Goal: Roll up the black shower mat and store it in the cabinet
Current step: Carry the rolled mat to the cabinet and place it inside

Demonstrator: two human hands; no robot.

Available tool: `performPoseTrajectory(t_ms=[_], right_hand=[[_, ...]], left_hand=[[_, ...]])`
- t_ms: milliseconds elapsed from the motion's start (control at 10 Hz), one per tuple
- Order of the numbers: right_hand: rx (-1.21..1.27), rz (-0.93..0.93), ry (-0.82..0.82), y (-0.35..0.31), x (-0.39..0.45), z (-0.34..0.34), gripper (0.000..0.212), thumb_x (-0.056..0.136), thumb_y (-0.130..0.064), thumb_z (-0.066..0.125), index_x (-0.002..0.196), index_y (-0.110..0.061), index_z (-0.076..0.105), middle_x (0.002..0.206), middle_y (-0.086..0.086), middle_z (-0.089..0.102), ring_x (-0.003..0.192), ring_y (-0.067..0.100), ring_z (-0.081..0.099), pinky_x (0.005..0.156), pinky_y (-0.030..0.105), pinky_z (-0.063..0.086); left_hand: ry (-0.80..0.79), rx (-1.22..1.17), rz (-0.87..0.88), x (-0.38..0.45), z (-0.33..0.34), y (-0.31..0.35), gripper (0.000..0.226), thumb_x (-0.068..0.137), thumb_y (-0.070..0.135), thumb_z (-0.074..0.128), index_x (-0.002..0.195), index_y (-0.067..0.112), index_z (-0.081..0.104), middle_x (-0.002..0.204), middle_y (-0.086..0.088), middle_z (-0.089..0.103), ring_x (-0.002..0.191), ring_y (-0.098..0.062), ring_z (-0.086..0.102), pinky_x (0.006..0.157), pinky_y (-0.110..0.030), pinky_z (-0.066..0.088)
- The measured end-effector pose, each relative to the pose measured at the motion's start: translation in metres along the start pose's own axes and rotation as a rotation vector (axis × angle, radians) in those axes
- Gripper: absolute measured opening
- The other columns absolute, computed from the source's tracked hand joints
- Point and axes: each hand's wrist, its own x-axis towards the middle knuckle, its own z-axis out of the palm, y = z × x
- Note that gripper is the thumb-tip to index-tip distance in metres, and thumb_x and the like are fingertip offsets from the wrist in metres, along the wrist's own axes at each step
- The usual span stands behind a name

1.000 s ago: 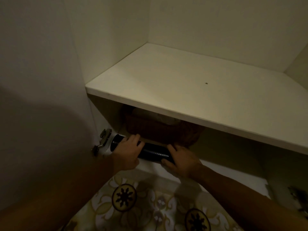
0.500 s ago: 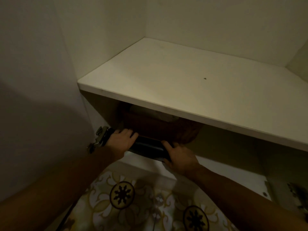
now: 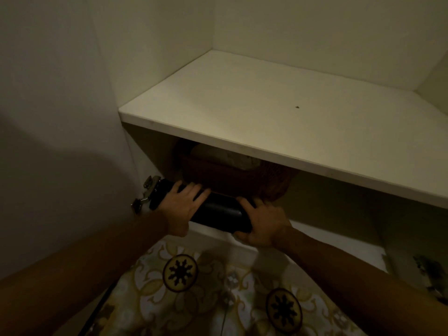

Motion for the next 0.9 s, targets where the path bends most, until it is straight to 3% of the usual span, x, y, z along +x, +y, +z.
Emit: performPoseTrajectory(t_ms=[200,300,400,500,600,700,800,900], right_hand=[[-0.055,0.003,0.013,0.0,-0.005,-0.005,0.096,0.081,-0.079,0.051,0.155,-0.034,0.01,0.15,0.014,0.039,0.123,0.039,0.05,0.093,0.043,0.047],[-0.092,-0.037,0.085,0.002,-0.007,-0.007,0.091,0.083,-0.078,0.048,0.156,-0.036,0.015,0.155,0.007,0.037,0.128,0.037,0.047,0.094,0.042,0.046],[-0.047,-0.059,0.138,-0.005,-0.014,-0.005,0.09,0.084,-0.077,0.048,0.158,-0.035,0.017,0.163,-0.001,0.028,0.142,0.032,0.034,0.104,0.045,0.039],[0.05,-0.063,0.189,-0.022,-0.031,-0.002,0.09,0.083,-0.075,0.052,0.157,-0.03,0.026,0.165,-0.003,0.023,0.15,0.029,0.02,0.117,0.051,0.026],[0.107,-0.092,0.181,-0.039,-0.052,-0.008,0.087,0.084,-0.07,0.056,0.155,-0.027,0.033,0.163,0.001,0.028,0.153,0.028,0.016,0.12,0.056,0.02],[0.224,0.027,0.193,-0.062,-0.082,-0.027,0.084,0.085,-0.066,0.06,0.154,-0.027,0.035,0.162,0.002,0.032,0.152,0.029,0.02,0.123,0.054,0.016],[0.151,-0.052,0.064,-0.067,-0.119,-0.07,0.084,0.087,-0.066,0.055,0.157,-0.029,0.026,0.163,0.004,0.029,0.153,0.028,0.016,0.124,0.052,0.006],[0.131,-0.028,-0.049,-0.057,-0.156,-0.121,0.084,0.092,-0.069,0.042,0.16,-0.029,0.013,0.167,0.004,0.016,0.155,0.026,0.004,0.125,0.05,0.0]], left_hand=[[0.053,-0.025,0.04,0.0,0.001,-0.001,0.117,0.073,0.052,0.066,0.154,0.018,-0.011,0.159,-0.005,0.014,0.146,-0.027,0.014,0.121,-0.052,0.012],[0.133,-0.12,0.009,-0.003,0.005,-0.002,0.111,0.075,0.065,0.052,0.156,0.021,-0.01,0.159,-0.004,0.021,0.147,-0.027,0.016,0.12,-0.05,0.015],[0.216,-0.259,-0.054,-0.016,0.008,0.0,0.101,0.078,0.069,0.04,0.157,0.025,-0.005,0.161,-0.003,0.024,0.149,-0.028,0.016,0.119,-0.049,0.018],[0.252,-0.355,-0.049,-0.036,0.009,0.005,0.092,0.084,0.066,0.044,0.158,0.027,0.006,0.165,0.0,0.016,0.152,-0.025,0.008,0.119,-0.051,0.018],[0.14,-0.419,-0.092,-0.063,-0.006,0.013,0.088,0.085,0.067,0.041,0.158,0.029,0.009,0.165,0.001,0.013,0.152,-0.027,0.006,0.116,-0.056,0.025],[0.021,-0.431,-0.169,-0.093,-0.033,0.027,0.089,0.083,0.073,0.027,0.158,0.031,0.003,0.166,0.005,0.006,0.153,-0.025,0.0,0.117,-0.055,0.02],[-0.051,-0.423,-0.184,-0.121,-0.083,0.029,0.091,0.083,0.075,0.022,0.158,0.028,0.004,0.166,0.003,0.006,0.153,-0.024,-0.002,0.121,-0.053,0.009],[-0.024,-0.454,-0.173,-0.145,-0.141,0.024,0.091,0.082,0.076,0.03,0.157,0.026,0.017,0.164,0.002,0.018,0.152,-0.024,0.006,0.12,-0.052,0.012]])
